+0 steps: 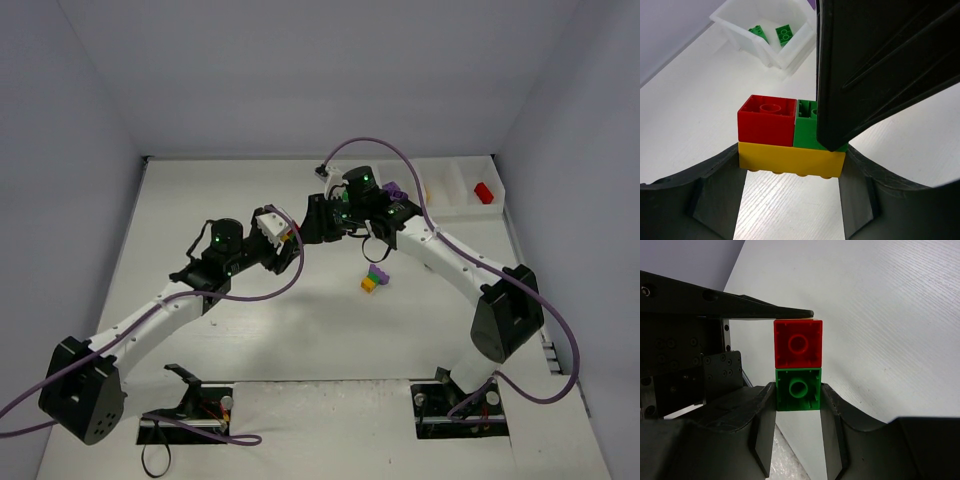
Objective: Sort the legos into containers by color
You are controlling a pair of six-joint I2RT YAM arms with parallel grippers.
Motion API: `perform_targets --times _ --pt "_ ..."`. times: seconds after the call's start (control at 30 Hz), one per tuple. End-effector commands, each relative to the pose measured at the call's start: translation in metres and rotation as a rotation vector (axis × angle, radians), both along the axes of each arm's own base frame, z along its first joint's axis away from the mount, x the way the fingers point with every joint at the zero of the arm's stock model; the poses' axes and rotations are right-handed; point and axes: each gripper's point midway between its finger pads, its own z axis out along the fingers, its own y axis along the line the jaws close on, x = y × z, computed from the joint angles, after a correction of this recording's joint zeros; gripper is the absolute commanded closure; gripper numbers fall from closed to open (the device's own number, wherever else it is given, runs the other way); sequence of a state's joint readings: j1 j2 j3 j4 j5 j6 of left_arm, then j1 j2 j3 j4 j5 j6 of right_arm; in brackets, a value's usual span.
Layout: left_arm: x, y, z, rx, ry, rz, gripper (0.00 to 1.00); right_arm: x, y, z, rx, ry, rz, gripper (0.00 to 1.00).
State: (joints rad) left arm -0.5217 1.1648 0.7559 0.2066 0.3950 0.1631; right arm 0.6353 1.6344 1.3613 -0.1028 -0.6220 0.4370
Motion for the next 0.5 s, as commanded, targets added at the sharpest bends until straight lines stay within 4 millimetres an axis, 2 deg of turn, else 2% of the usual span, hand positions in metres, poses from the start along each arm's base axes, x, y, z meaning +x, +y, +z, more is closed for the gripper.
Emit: perform_targets --times 0.0,0.13,0.3,0.47 --pt "0.006 -0.005 0.016 -0.025 -0.019 0.001 1.00 0.005 0.004 0.045 0.092 -0.113 0.020 1.00" --pt "0.010 -0.004 0.003 -0.019 0.035 0.032 1.00 0.011 -0.010 0.048 0.081 -0.122 -0.010 1.00" --pt "0.014 -0.005 -0.005 -0.013 0.061 0.043 1.00 0.025 -0.033 0.051 0.072 -0.131 -0.063 1.00" --pt "0.017 -0.003 -0.011 -0.003 0.073 0.055 1.00 0.037 -0.048 0.054 0.064 -0.140 -0.097 1.00"
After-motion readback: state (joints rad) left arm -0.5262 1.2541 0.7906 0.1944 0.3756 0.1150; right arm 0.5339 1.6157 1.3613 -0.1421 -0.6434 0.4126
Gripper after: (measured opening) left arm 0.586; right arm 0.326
